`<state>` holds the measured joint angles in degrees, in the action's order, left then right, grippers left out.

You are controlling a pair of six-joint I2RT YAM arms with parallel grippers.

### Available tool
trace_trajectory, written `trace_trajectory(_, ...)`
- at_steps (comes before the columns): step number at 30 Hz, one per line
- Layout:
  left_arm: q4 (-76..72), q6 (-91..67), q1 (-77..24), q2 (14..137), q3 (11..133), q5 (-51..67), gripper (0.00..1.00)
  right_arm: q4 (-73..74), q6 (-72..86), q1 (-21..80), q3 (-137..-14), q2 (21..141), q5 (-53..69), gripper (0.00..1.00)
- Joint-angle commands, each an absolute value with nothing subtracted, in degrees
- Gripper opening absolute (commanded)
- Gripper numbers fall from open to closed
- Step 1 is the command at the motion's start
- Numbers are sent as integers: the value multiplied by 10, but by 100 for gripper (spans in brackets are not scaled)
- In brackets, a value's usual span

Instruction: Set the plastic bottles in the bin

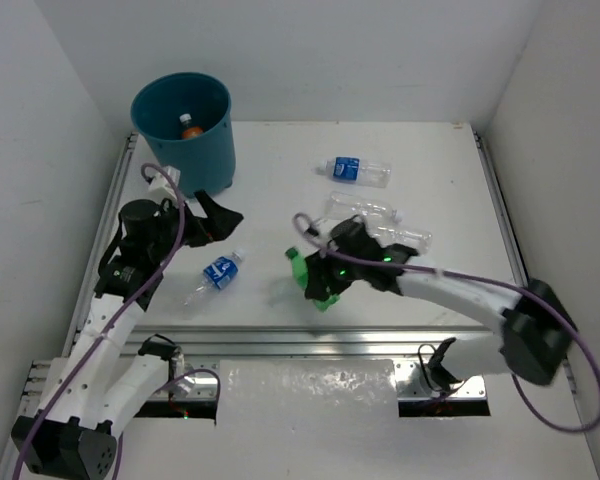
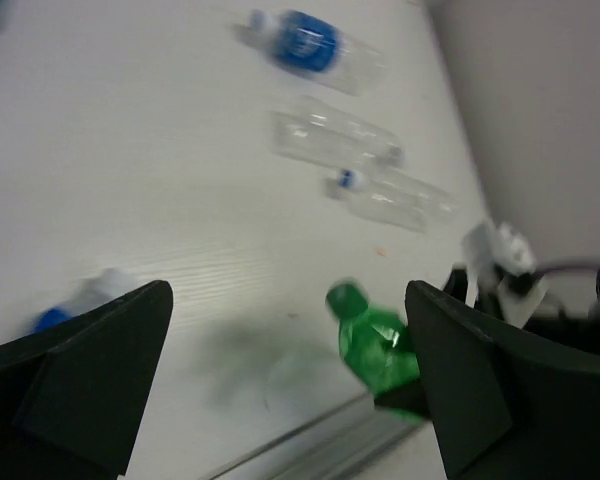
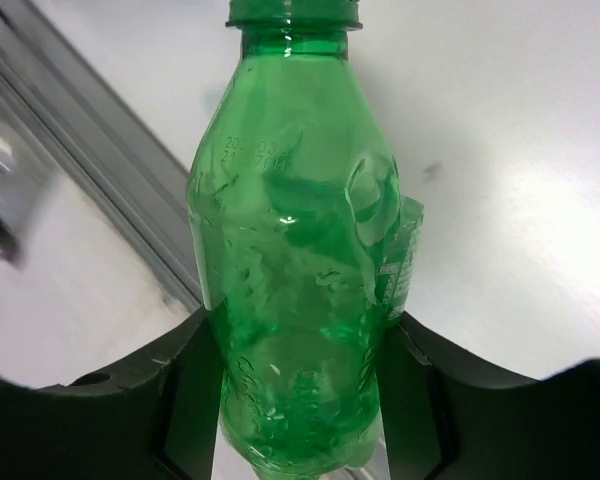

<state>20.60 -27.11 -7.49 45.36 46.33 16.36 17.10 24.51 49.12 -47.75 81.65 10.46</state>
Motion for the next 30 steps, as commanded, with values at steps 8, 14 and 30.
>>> trace_trajectory(8,-234,-388,-312,523,401,374,100,106,236,396,-470,509,257,15)
trace_trajectory(14,-248,-371,-370,598,457,340,100,120,222,394,-489,460,285,15)
trace_trajectory(30,-312,-395,-426,644,468,366,50,90,227,393,-478,460,333,18)
